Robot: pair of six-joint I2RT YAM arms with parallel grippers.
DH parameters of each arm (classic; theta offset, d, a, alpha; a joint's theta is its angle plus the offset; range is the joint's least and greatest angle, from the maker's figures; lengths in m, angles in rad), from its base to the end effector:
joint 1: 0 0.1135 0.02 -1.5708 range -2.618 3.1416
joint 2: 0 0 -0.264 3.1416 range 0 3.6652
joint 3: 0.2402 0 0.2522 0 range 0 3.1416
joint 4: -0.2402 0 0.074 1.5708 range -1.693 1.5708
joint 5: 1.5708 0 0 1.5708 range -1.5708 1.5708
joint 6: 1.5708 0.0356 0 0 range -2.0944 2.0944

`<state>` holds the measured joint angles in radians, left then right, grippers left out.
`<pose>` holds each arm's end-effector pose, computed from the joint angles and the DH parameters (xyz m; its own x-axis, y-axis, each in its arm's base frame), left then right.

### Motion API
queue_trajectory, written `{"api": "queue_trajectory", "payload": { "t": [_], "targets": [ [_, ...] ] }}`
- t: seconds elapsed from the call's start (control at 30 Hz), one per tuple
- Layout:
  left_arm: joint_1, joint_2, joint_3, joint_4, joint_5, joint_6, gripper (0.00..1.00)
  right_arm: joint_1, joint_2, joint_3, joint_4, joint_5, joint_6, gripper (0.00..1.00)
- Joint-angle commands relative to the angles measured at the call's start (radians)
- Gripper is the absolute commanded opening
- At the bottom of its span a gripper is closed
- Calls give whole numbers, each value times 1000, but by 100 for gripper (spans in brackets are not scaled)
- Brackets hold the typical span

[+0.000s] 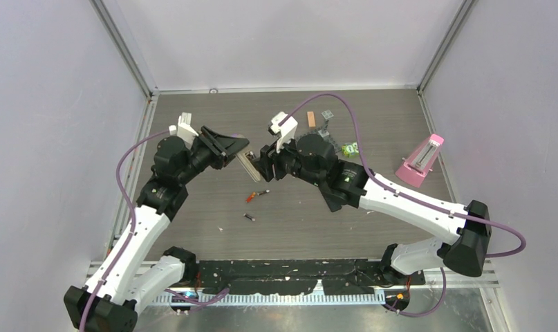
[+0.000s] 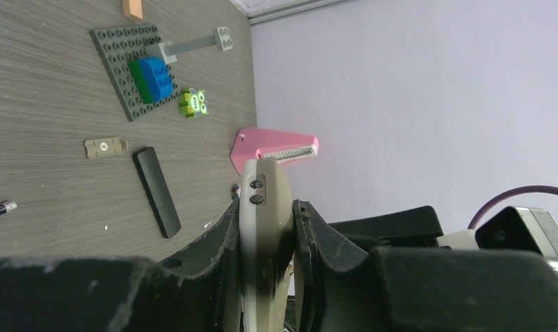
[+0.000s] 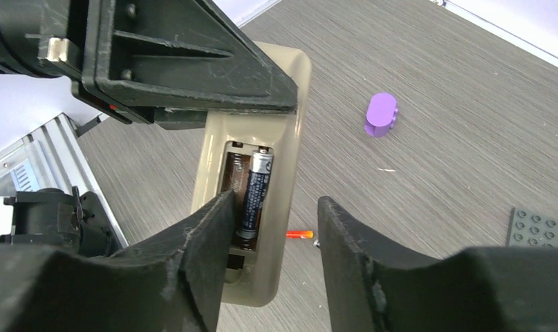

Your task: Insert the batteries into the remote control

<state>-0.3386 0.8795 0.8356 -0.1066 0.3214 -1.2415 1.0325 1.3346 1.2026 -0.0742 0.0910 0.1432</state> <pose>0.1902 -0.0789 0.3499 -0.6227 -0.7326 -0.2749 0.0634 0.3030 -0.9509 0.1648 0.2697 0.3750 -0.2194 -0.0902 -0.9715 -0.7862 0.6060 0.1213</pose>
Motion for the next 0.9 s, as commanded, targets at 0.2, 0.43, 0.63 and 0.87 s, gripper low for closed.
{"api": "queue_trajectory", "payload": {
  "t": [0.2,0.43,0.63,0.87],
  "targets": [
    [9,-30,4,78,19,56,0,-20,-89,56,3,-120,94,68],
    [9,-29,9,88,52,94,0,-122,-94,85,7,-297,293,78],
    [9,-18,28,96,93,113,0,-183,-33,114,14,-438,430,81],
    [10,8,67,100,159,147,0,-226,29,135,0,-507,527,81]
  ]
}}
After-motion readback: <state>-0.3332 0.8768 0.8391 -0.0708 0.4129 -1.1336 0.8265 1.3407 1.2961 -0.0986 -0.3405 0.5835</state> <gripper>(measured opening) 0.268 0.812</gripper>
